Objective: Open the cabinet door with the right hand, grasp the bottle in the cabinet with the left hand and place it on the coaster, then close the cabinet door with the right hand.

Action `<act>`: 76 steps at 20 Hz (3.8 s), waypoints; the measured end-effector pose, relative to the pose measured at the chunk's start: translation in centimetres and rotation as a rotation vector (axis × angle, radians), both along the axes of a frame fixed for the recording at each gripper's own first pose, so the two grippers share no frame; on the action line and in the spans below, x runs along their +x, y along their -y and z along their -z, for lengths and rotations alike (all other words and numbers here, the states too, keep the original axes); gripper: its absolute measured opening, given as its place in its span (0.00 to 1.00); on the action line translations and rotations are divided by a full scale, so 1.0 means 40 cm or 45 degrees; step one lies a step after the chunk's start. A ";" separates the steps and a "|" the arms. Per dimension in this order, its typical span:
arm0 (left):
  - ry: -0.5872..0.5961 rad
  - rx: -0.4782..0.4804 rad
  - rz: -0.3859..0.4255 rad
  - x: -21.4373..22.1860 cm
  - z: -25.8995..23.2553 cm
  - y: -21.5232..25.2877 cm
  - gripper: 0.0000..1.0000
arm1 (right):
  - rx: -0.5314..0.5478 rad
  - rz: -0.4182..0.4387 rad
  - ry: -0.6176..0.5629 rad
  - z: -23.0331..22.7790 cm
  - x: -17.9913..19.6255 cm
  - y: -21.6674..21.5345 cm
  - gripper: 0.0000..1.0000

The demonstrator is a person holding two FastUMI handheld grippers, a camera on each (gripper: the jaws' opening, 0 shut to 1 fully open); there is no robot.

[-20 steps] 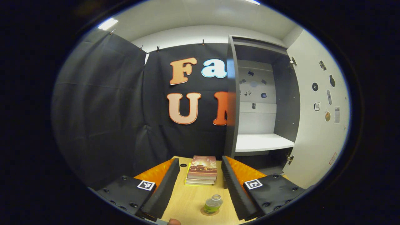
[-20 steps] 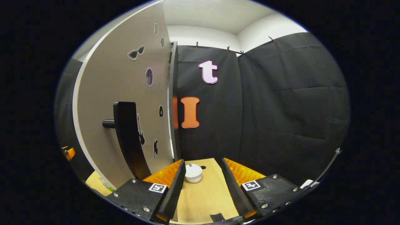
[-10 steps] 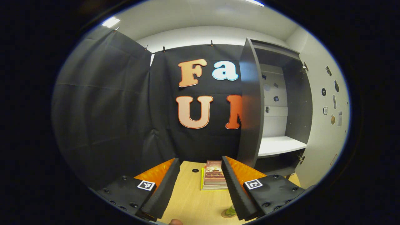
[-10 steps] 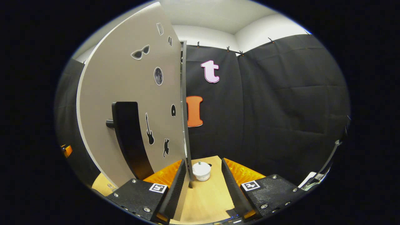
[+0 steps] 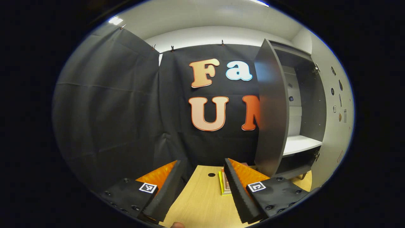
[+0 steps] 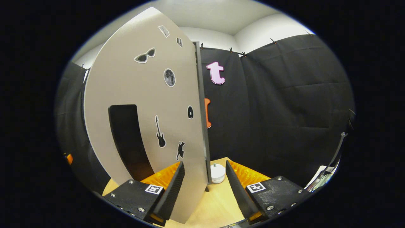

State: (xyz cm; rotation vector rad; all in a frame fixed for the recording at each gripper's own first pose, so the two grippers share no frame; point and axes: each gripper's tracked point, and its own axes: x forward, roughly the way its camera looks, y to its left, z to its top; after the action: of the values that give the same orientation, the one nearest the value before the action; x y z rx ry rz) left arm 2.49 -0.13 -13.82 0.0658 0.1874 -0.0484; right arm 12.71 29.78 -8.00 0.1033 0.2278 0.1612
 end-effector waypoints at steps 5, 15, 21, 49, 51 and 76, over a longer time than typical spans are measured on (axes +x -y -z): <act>-0.008 0.003 -0.047 0.006 0.010 -0.081 0.89 | 0.036 -0.125 -0.021 0.021 0.042 -0.172 0.98; 0.004 0.029 -0.168 0.007 0.006 -0.210 0.89 | 0.028 -0.282 -0.013 0.006 0.060 -0.340 0.92; 0.004 0.039 -0.194 0.011 0.004 -0.225 0.88 | 0.020 -0.323 -0.015 0.009 0.074 -0.371 0.92; 0.018 0.074 -0.209 0.042 -0.038 -0.263 0.89 | -0.004 -0.324 0.023 0.008 0.129 -0.450 0.92; 0.036 0.074 -0.194 0.051 -0.061 -0.250 0.88 | -0.008 -0.325 0.021 0.007 0.133 -0.450 0.92; 0.218 -0.148 0.063 0.169 -0.401 0.044 0.87 | -0.131 -0.154 0.307 -0.447 -0.151 0.063 0.92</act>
State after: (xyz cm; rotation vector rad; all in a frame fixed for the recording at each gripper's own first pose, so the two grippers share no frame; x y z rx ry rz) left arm 9.24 -1.90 2.23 -0.0416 0.0112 -0.1024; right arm 6.66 27.27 9.89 -0.0325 0.0012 0.2801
